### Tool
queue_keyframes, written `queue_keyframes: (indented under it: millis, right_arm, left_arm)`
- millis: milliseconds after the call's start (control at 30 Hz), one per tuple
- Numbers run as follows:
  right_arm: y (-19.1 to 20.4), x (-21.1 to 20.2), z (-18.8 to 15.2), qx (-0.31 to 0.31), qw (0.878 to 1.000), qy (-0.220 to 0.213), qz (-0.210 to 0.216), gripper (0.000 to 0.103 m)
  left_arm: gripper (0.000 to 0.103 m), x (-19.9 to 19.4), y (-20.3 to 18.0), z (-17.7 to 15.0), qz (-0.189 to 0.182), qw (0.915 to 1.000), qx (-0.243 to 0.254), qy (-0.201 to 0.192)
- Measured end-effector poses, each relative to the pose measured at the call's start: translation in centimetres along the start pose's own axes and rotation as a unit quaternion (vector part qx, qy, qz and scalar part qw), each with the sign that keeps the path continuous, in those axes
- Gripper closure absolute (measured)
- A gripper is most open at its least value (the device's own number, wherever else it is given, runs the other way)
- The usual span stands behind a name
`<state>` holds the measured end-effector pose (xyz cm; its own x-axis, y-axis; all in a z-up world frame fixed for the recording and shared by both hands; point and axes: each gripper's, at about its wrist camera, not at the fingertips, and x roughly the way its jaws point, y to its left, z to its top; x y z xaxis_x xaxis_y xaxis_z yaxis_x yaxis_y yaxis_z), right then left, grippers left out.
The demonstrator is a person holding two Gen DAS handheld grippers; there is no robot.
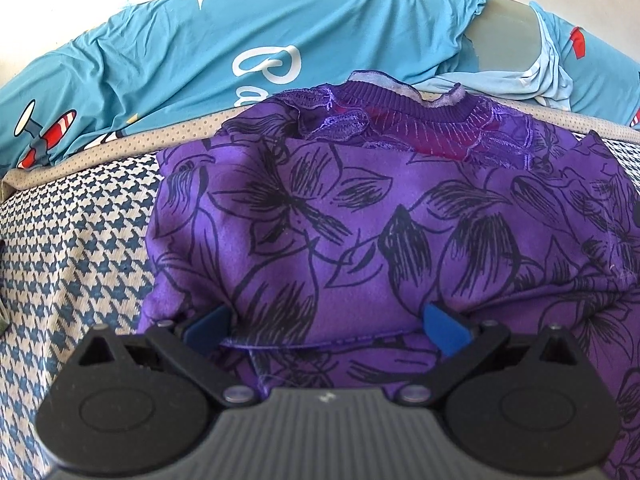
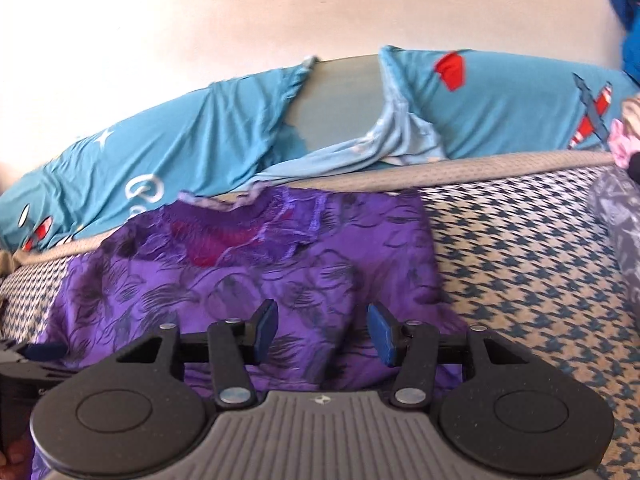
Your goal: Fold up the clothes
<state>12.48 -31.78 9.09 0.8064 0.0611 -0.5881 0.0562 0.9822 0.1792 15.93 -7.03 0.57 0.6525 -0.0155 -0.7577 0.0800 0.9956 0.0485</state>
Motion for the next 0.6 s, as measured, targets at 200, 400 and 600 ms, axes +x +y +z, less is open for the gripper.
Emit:
queue_keyframes:
  millis: [200,400,600]
  right_arm:
    - [-3.1,-0.2,0.2,0.027,1.000,0.003,-0.010,0.046]
    - [-5.1,0.1,-0.1,0.050,0.999,0.016,-0.009,0.041]
    - [-6.0,1.8,-1.1,0.072,0.996,0.052,0.004,0.033]
  left_arm:
    - [0.000,0.1,-0.2,0.1,0.004,1.0000,0.004,-0.002]
    - [0.000,0.2,-0.4,0.0,0.007,1.0000,0.005,-0.004]
    - [0.000,0.2,-0.4,-0.1,0.007,0.9999,0.007,-0.005]
